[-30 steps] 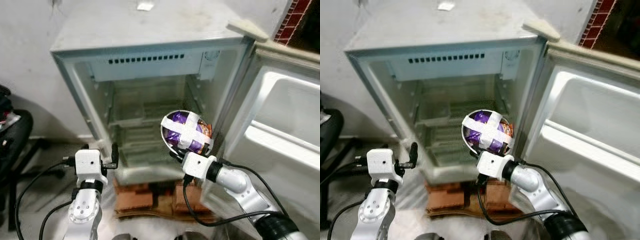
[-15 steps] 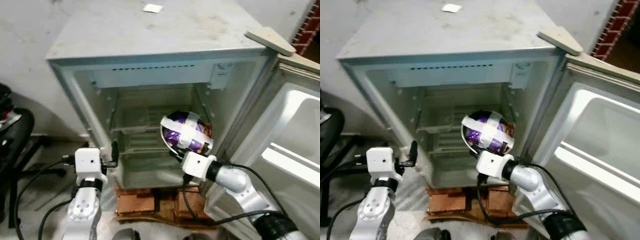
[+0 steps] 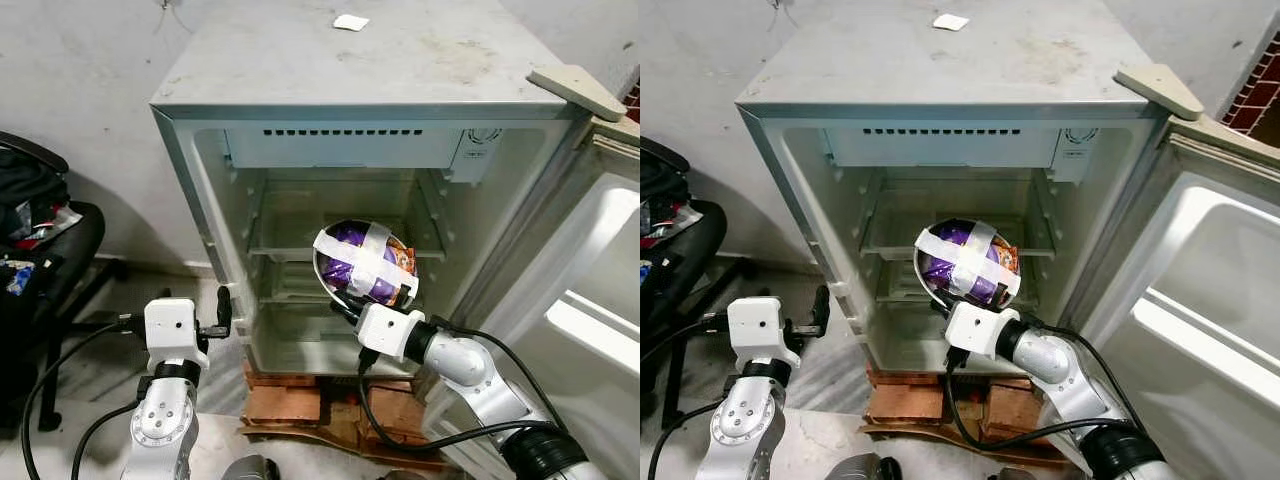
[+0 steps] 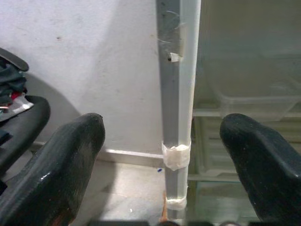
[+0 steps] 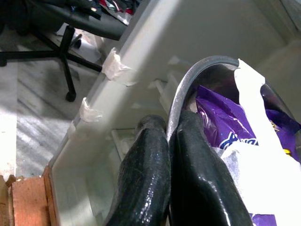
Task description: Restocking fridge
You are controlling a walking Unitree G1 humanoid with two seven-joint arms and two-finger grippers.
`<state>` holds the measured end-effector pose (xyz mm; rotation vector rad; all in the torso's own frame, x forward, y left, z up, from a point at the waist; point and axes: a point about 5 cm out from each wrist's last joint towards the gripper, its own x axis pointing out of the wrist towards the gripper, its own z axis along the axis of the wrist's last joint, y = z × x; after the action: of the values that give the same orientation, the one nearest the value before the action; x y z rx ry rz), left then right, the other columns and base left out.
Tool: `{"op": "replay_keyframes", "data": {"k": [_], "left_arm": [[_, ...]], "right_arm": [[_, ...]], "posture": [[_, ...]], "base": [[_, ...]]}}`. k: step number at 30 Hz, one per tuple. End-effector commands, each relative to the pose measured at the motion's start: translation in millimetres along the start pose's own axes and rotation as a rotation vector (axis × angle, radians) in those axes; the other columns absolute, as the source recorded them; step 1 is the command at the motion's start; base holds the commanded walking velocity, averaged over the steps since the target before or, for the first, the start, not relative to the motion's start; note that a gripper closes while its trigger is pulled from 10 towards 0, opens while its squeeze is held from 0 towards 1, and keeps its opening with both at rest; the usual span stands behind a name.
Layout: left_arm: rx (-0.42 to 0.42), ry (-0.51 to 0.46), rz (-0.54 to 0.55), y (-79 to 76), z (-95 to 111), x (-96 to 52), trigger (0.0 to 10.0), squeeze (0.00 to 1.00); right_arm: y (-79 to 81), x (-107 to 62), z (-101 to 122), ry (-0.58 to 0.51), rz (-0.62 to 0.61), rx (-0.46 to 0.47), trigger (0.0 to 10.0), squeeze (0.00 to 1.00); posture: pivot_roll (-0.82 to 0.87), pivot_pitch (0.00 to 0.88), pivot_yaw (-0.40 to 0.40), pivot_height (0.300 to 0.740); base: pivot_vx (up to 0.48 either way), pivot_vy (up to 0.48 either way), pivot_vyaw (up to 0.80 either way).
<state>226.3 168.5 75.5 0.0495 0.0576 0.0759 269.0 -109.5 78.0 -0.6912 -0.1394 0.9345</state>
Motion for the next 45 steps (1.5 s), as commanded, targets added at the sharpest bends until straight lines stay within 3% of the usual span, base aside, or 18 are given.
{"op": "replay_keyframes", "data": {"k": [1, 22, 31, 45], "left_arm": [[0.005, 0.001, 0.003, 2.6, 1.3, -1.8, 10.0, 0.0], [0.0, 0.005, 0.007, 2.4, -0.1, -3.5, 10.0, 0.0], [0.006, 0.017, 0.021, 8.4, -2.9, -12.1, 10.0, 0.0], [0.004, 0.026, 0.028, 7.7, -4.7, -13.4, 10.0, 0.0]], "right_arm": [[-8.2, 1.8, 3.3, -0.018, -0.023, -0.01, 10.0, 0.0], [-8.5, 0.4, 3.1, -0.018, -0.011, -0.015, 10.0, 0.0], [-7.4, -13.4, 0.4, 0.002, -0.037, 0.0, 10.0, 0.0], [-6.1, -11.0, -0.1, 0.004, -0.021, -0.004, 10.0, 0.0]], "posture": [[-0.02, 0.088, 0.022, 0.74], [-0.02, 0.09, 0.015, 0.74], [-0.02, 0.095, 0.013, 0.74], [-0.02, 0.097, 0.005, 0.74]], "base": [[0.0, 0.0, 0.0], [0.0, 0.0, 0.0], [0.247, 0.0, 0.0], [0.105, 0.0, 0.0]]}}
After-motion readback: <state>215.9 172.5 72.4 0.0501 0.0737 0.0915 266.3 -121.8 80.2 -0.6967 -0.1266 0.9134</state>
